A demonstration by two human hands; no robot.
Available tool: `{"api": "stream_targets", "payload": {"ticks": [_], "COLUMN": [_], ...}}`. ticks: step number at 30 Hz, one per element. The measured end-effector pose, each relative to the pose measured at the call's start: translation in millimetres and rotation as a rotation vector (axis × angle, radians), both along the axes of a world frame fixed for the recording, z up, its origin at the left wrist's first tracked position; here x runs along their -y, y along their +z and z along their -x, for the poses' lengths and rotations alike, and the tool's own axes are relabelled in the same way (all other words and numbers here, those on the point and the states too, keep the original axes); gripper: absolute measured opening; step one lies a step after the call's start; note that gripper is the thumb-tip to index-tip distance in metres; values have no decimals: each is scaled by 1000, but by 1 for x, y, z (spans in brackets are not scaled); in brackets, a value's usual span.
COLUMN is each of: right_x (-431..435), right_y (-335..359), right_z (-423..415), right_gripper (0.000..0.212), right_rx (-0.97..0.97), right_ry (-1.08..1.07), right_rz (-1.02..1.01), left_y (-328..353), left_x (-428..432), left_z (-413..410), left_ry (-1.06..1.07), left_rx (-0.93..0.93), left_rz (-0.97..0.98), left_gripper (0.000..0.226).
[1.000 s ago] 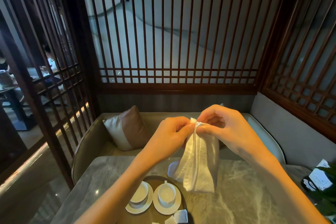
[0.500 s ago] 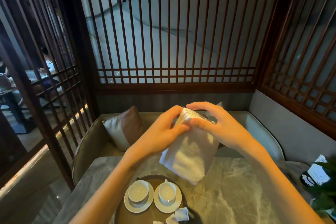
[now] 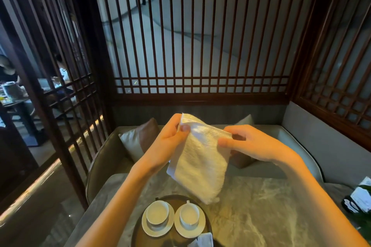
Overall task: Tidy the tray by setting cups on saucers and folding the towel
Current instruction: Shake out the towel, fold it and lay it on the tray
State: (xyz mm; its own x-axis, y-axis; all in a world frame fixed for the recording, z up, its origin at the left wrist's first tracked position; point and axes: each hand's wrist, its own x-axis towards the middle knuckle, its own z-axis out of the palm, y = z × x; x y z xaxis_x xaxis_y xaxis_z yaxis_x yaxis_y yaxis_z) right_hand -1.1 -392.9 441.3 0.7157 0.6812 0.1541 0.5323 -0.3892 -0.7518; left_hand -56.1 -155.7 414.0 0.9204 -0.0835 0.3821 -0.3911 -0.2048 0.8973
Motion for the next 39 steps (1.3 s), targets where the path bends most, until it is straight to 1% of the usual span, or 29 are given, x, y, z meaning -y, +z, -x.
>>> {"api": "stream_targets", "payload": {"ticks": [1, 3, 5, 6, 8, 10, 13, 14, 15, 16, 17, 18, 19, 20, 21, 23, 24, 25, 26, 27, 28, 29, 31, 33, 34, 35, 37, 38, 39], "right_x": [0, 1, 0, -1, -4, -8, -18, -20, -19, -18, -17, -16, -15, -17, -19, -23, -24, -22, -21, -20, -20, -21, -25, -28, -29, -30, -30, -31, -31], "right_y": [4, 14, 23, 26, 31, 34, 31, 27, 20, 10, -5, -21, -38, -54, -68, -81, -80, -77, -71, -64, -56, -47, -31, -16, -10, -5, 3, 5, 7], "right_z": [-1, -4, -3, -1, 0, 1, 2, 2, 2, 3, 3, 3, 3, 3, 3, 2, 2, 0, -3, -6, -8, -11, -19, -25, -28, -30, -34, -35, -35], "right_gripper": [32, 36, 33, 27, 20, 24, 33, 34, 34, 36, 44, 54, 62, 65, 62, 45, 37, 32, 29, 27, 25, 25, 25, 25, 24, 24, 25, 26, 26], "right_rx": [39, 187, 323, 372, 429, 417, 337, 281, 175, 1, -232, -456, -598, -643, -624, -537, -470, -400, -349, -309, -263, -207, -85, -12, -6, -8, -8, -3, 4], "right_ry": [-18, -80, -112, -115, -119, -139, -205, -206, -174, -114, -68, -65, -88, -122, -162, -268, -323, -359, -367, -358, -347, -343, -333, -291, -262, -238, -203, -187, -170], "right_rz": [30, 39, 22, -12, -140, -311, -591, -660, -700, -708, -684, -621, -549, -500, -488, -555, -591, -619, -641, -654, -640, -606, -520, -447, -410, -363, -243, -183, -126], "left_y": [-1, -5, -12, -16, -17, -10, -1, 2, 4, 5, 5, 4, 1, -2, -5, -14, -20, -27, -37, -48, -61, -73, -95, -104, -102, -100, -92, -82, -72], "left_x": [-2, -5, -5, -5, -2, 3, 15, 20, 23, 24, 25, 25, 23, 21, 19, 13, 11, 9, 8, 7, 4, 2, -1, -1, -1, -1, -4, -3, -1], "left_z": [-2, -7, -9, -8, -7, -7, -10, -12, -15, -18, -22, -25, -27, -29, -30, -30, -30, -28, -24, -19, -12, -5, 9, 17, 19, 19, 14, 13, 10], "left_ry": [83, 280, 377, 384, 341, 294, 314, 341, 394, 468, 537, 581, 603, 611, 608, 601, 601, 581, 518, 422, 305, 193, -13, -223, -255, -308, -401, -393, -342], "left_rx": [40, 105, 103, 120, 196, 231, 205, 197, 189, 177, 164, 157, 150, 141, 122, 67, 27, -20, -75, -139, -193, -235, -300, -344, -376, -425, -582, -609, -605], "left_rz": [-64, -192, -246, -241, -162, -44, 69, 97, 113, 116, 116, 118, 112, 98, 79, 57, 78, 153, 321, 533, 737, 902, 1157, 1342, 1359, 1328, 1239, 1168, 1079], "left_gripper": [26, 28, 24, 24, 26, 24, 15, 14, 15, 17, 20, 22, 22, 22, 22, 25, 27, 27, 24, 22, 20, 20, 36, 42, 42, 48, 76, 83, 84]}}
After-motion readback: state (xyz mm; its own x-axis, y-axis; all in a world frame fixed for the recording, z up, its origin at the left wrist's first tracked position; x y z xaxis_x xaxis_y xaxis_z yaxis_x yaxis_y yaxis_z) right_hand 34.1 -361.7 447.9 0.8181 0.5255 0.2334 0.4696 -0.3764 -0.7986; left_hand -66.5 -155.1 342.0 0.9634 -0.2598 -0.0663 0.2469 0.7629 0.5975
